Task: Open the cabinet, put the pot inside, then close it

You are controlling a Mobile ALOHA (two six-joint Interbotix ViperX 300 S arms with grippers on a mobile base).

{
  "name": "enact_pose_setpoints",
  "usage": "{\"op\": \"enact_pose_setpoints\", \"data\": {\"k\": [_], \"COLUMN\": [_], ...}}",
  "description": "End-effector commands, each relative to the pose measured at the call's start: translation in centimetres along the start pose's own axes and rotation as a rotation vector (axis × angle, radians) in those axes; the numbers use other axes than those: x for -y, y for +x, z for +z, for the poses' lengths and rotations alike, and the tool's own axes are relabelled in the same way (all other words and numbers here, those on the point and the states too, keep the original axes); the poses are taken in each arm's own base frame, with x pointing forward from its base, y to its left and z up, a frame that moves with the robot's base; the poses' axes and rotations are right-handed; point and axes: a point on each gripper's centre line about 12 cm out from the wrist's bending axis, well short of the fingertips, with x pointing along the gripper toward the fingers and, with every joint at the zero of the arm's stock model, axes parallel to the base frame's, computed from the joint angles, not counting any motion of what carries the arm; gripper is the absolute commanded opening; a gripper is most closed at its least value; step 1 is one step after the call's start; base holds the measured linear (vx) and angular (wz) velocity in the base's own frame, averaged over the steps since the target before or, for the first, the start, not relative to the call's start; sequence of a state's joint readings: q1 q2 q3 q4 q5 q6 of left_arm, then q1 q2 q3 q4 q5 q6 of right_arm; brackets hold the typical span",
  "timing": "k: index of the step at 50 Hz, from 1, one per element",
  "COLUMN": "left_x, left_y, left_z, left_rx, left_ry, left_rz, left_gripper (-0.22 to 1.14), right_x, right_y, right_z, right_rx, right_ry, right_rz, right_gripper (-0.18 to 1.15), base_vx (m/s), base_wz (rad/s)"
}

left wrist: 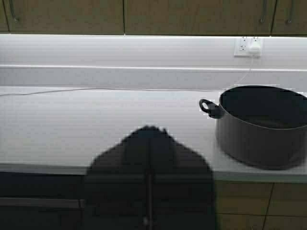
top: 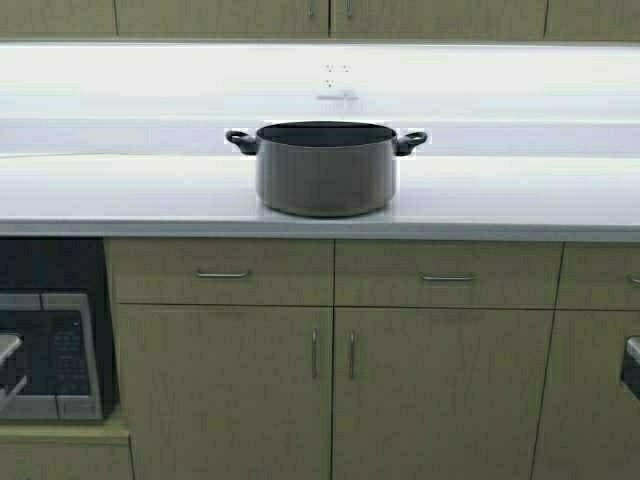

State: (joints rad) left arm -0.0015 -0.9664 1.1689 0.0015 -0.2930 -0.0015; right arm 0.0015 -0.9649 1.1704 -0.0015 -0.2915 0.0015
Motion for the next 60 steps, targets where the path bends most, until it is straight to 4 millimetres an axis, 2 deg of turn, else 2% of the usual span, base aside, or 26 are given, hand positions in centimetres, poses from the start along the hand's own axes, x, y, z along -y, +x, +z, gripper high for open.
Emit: {"op": "enact_pose_setpoints", "data": {"k": [1, 5, 30, 42, 60], "left_x": [0.4, 0.4, 0.4, 0.4, 0.4], "left_y": [0.2, 0.2, 0.2, 1.4, 1.4], "left_z": [-0.7, -0.7, -1.1, -1.9, -2.0], "left_rx": [-0.028, -0.027, -0.04, -0.086, -0.088], "left_ry": [0.012, 0.018, -0.013, -0.019, -0.025], "left_rz": [-0.021, -0.021, -0.021, -0.02, -0.02], "left_gripper": [-0.01, 0.06, 0.02, 0.02, 0.03], "right_x": [-0.2, -0.2, -0.3, -0.4, -0.4], "right_y": [0.1, 0.3, 0.6, 0.6, 0.4], "right_z": [-0.4, -0.7, -0.8, -1.0, -1.0], "right_rx": [-0.022, -0.051, -0.068, -0.074, -0.066], "right_ry": [0.018, 0.027, 0.013, -0.018, -0.027], "right_rz": [0.01, 0.01, 0.019, 0.026, 0.031], "right_gripper": [0.03, 0.09, 0.06, 0.06, 0.06], "base_vx": [0.05, 0.08, 0.2, 0.29, 0.38], "base_wz": [-0.04, -0.03, 0.0, 0.03, 0.06]}}
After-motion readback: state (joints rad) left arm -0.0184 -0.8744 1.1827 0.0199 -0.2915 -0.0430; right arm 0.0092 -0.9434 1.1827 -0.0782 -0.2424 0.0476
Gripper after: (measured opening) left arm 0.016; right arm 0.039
